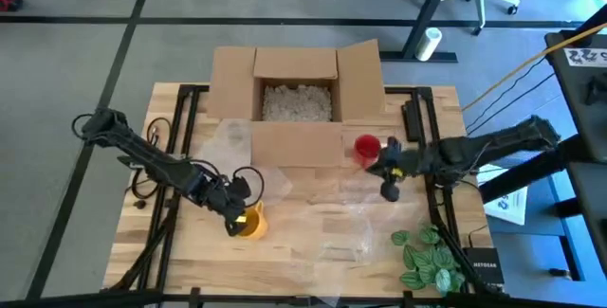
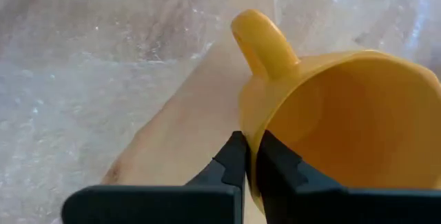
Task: Wrap mug
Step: Wrap the yellow mug using the bubble wrap
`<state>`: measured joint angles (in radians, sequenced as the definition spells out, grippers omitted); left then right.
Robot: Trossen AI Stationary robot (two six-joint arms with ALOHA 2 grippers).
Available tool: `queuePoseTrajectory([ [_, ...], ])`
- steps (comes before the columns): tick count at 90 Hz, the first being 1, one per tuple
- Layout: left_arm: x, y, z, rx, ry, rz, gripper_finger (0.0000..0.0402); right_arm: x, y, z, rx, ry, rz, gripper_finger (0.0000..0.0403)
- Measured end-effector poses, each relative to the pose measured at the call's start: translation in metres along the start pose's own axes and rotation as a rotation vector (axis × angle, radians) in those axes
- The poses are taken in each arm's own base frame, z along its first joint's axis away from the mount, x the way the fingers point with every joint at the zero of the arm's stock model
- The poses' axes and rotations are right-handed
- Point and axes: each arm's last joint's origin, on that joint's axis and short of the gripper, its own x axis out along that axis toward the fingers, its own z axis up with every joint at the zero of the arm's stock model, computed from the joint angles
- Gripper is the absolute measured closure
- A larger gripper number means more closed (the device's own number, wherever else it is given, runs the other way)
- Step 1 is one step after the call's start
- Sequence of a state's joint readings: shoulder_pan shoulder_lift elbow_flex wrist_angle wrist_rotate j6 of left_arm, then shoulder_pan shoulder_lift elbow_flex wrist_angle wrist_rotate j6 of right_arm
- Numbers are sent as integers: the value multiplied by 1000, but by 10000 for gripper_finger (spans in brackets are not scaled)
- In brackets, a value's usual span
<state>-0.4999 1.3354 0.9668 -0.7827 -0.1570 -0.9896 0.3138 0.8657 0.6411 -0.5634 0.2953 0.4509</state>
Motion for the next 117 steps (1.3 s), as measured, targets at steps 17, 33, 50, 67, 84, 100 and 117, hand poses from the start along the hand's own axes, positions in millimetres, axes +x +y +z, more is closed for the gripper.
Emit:
queuePoseTrajectory([
  [17, 0, -4, -2, 13, -5, -17, 401, 2, 33, -11, 88, 24, 2, 403],
  [33, 8, -6, -4, 59, 28, 1, 401, 20, 57, -15, 163, 101, -13, 403],
  [50, 11, -8, -9, 119, 78, 1, 401, 54, 94, -2, 135, 216, -1, 403],
  [67, 7, -10, -25, 165, 121, 26, 401, 79, 130, 20, 81, 326, -6, 403],
  [84, 2, -15, -44, 187, 158, 52, 401, 103, 151, 22, 73, 461, -15, 403],
  [100, -1, -21, -59, 215, 167, 32, 401, 125, 163, 16, 141, 501, 16, 403],
  [117, -5, -23, -72, 247, 182, 51, 401, 149, 173, 8, 219, 475, 57, 403],
])
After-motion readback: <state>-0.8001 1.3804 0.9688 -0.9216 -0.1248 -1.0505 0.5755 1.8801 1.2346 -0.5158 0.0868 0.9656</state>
